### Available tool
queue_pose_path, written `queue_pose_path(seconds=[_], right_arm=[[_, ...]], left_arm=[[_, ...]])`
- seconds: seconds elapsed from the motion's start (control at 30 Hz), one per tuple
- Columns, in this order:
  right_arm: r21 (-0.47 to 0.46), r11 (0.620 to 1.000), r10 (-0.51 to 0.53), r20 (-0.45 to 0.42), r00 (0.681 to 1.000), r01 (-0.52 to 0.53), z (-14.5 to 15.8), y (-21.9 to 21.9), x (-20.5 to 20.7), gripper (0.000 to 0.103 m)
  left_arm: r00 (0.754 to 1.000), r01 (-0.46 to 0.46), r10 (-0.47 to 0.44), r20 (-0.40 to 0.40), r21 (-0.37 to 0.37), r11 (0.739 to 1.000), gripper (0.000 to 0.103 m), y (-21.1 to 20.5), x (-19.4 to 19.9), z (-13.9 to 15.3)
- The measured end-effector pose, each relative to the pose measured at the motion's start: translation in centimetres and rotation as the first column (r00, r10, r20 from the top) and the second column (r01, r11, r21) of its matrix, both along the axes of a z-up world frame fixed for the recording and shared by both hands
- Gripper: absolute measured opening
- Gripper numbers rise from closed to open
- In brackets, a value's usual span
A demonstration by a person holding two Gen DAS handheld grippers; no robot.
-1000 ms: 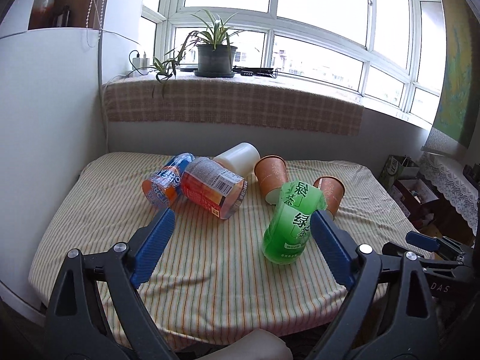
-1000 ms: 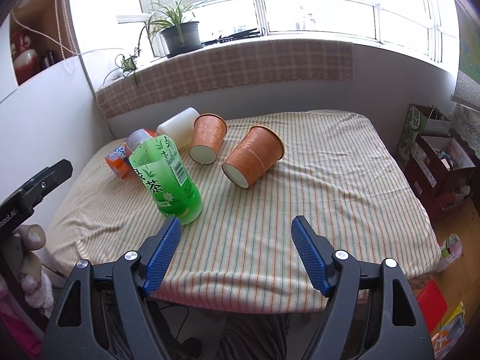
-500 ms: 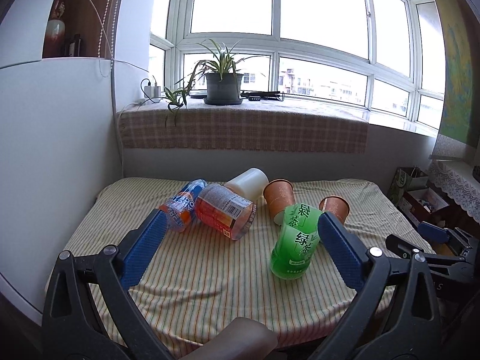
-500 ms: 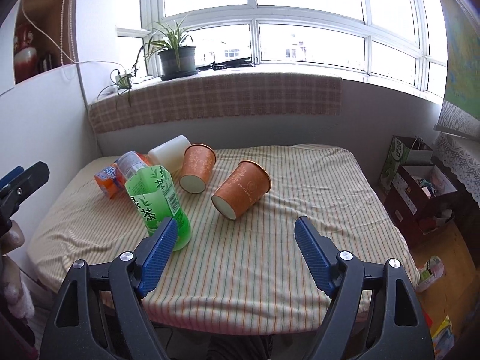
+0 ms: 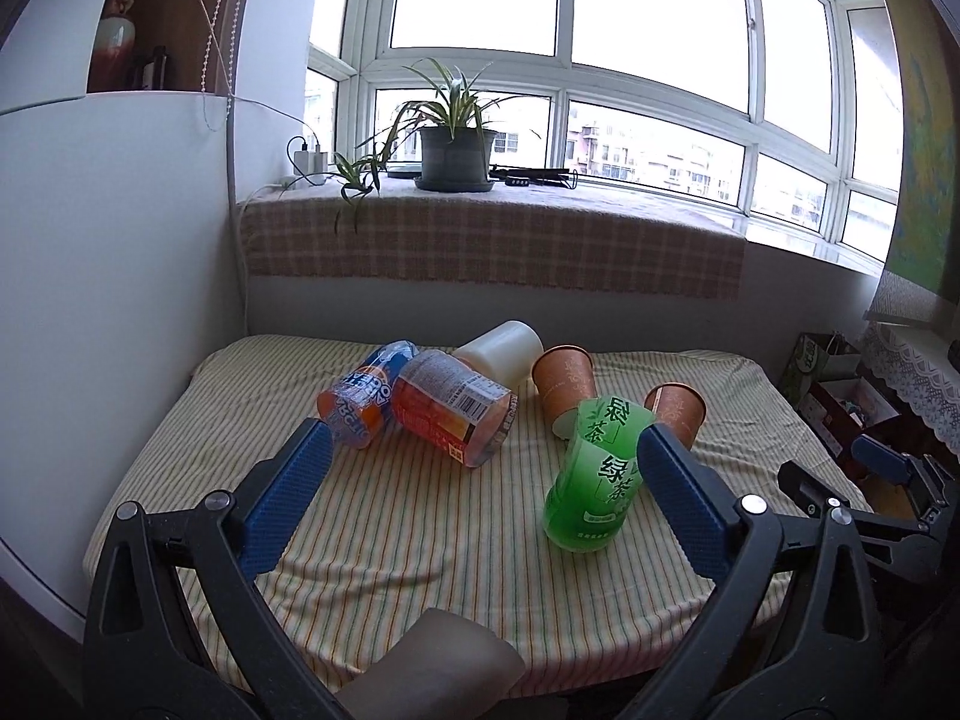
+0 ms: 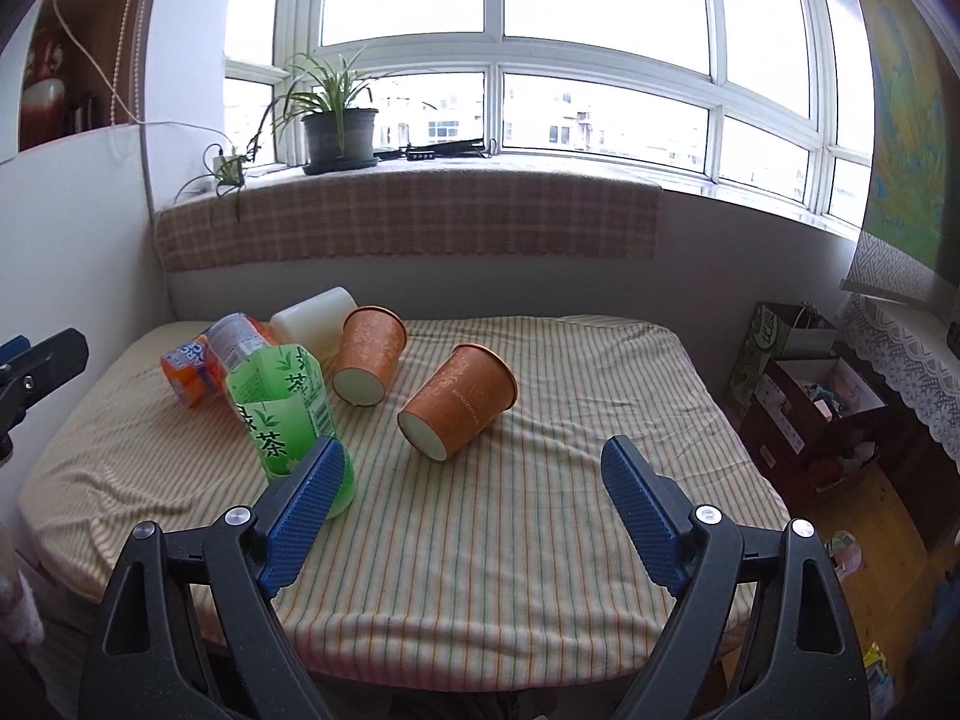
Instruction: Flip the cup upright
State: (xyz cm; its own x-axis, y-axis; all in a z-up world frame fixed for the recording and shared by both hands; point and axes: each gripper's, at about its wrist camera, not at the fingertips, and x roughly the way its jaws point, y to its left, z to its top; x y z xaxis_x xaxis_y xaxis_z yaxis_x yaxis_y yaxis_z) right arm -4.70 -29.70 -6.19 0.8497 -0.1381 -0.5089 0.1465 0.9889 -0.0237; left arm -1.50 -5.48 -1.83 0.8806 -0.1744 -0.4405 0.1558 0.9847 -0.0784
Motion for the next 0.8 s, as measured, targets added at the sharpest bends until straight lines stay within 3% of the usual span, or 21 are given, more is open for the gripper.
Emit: queue_pose_path(seconds=[0.8], right_arm=[[0.028, 1.000, 0.001, -0.028, 1.000, 0.000, -0.66, -0.16, 0.57, 0.087]], left_arm=[[1.000, 0.000, 0.000, 0.000, -0.002, 1.000, 0.103, 0.23, 0.14, 0.04]])
